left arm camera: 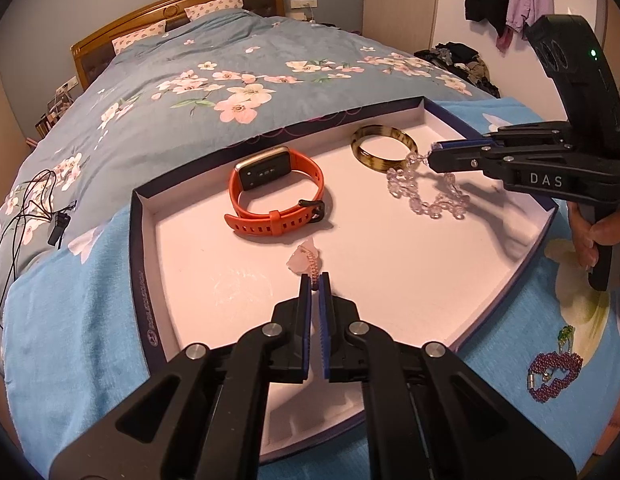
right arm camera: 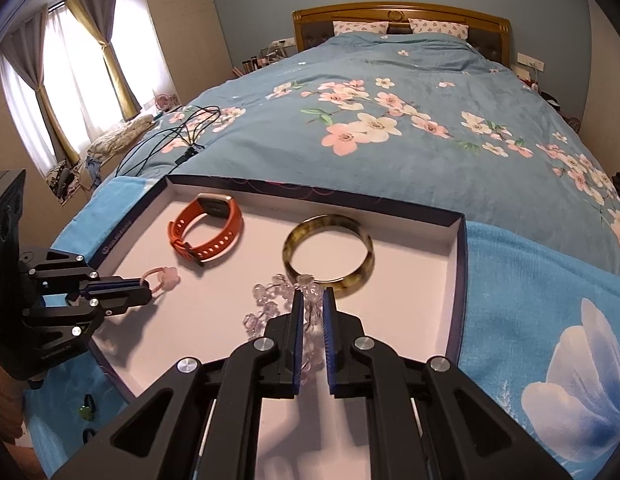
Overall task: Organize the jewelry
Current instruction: 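Open the right gripper to drop the crystal bracelet while the left gripper releases the hair tie, then move the right gripper to the purple beaded bracelet while the left gripper approaches the black rings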
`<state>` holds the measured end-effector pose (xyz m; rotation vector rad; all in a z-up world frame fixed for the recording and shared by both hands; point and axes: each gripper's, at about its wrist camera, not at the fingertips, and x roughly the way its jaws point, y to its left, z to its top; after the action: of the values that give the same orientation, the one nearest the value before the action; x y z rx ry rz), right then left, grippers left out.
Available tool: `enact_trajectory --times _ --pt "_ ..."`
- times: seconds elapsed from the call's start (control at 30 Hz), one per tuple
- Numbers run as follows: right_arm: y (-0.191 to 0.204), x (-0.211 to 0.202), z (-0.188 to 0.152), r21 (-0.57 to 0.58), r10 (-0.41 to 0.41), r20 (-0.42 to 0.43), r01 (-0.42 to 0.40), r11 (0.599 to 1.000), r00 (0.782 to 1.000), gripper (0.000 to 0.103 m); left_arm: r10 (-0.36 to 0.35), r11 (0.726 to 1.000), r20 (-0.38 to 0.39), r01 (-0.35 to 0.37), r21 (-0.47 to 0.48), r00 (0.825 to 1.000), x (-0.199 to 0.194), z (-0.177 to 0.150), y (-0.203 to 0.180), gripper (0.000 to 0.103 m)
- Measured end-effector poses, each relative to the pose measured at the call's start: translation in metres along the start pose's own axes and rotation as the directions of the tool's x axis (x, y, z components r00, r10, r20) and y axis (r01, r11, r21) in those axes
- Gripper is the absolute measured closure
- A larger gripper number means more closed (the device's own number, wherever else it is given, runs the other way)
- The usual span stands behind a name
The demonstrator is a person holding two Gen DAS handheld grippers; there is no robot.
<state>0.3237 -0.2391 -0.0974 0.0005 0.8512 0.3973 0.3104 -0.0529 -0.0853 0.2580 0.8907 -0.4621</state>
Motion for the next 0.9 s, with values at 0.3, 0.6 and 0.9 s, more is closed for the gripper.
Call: enact_trajectory --times 0.3,0.6,0.9 --pt "-0.004 -0.007 -0.001 0.025 -0.028 0.028 0.028 0.999 0.999 0.084 0.022 0.999 0.006 -0.022 -0.045 1.0 0.004 0.005 0.007 0.092" --pt "0.005 -0.045 -0.013 0.004 -0.016 0.099 0.015 1.0 0.995 0.067 0.072 0.994 0.091 -0.063 -0.095 0.993 -0.035 -0.002 0.015 0.073" --pt "0.03 -0.091 -0.06 -0.076 0.061 0.087 -0.054 0.996 0.994 0.066 0.045 0.993 0.196 -0.023 -0.112 0.98 -0.097 -0.041 0.005 0.065"
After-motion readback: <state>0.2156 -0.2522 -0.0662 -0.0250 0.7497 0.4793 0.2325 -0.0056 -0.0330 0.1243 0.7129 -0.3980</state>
